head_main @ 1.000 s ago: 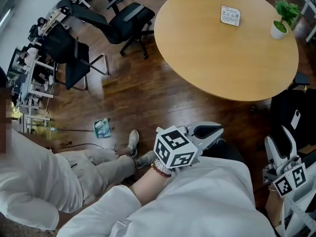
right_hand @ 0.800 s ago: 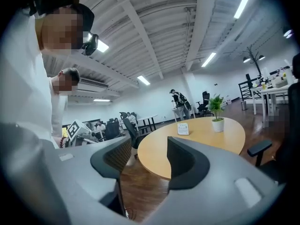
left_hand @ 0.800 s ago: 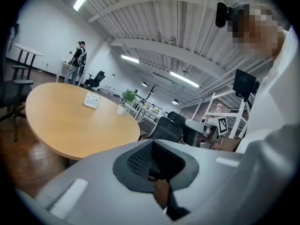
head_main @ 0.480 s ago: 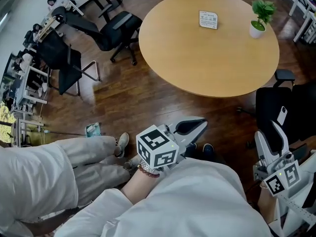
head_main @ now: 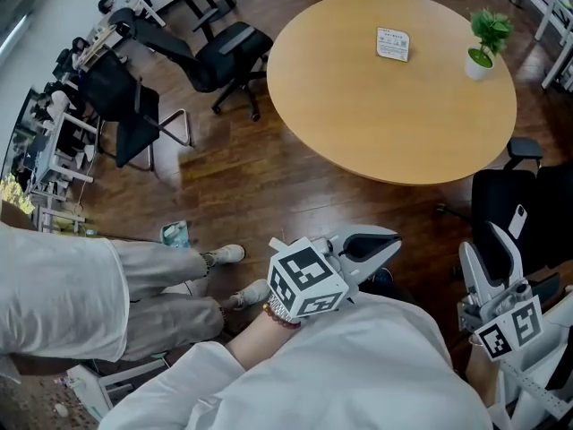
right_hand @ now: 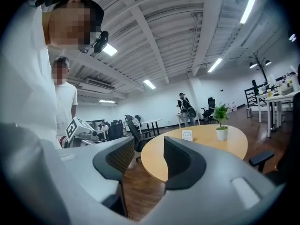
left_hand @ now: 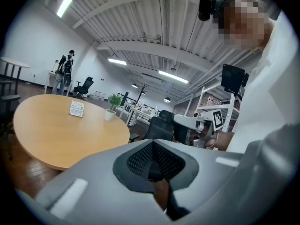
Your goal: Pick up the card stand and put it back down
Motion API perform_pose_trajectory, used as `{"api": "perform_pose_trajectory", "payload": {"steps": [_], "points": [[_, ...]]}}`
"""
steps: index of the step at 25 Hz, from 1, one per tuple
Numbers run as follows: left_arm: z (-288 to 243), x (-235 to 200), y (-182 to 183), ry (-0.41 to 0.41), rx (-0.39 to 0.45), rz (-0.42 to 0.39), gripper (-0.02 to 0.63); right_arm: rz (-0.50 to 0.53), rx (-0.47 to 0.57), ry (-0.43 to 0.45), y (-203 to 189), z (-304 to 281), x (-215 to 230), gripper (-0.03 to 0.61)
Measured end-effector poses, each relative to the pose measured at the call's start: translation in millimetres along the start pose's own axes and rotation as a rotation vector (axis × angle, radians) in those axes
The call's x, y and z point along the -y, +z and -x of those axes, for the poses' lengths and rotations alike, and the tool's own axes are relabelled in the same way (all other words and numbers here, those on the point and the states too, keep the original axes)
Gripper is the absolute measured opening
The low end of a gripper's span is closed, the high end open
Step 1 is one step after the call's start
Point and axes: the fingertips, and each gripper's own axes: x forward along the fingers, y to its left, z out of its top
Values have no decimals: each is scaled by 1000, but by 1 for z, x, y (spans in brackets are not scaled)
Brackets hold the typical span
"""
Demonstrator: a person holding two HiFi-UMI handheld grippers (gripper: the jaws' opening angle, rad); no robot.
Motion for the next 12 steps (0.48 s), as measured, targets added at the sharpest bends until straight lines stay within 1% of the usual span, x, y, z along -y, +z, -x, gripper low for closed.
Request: {"api": "perform_pose_trajectory", "payload": {"steps": [4,9,12], "points": [[8,-5,1,-5,-15,-18,0,16,11,-8,7,-9,-3,186],[21,-19,16,41,43,-14,0,40,10,31,10,-22,-12,186],[16,-27,21,67,41,-7,1,42,3,55,11,-30,-13,186]]}}
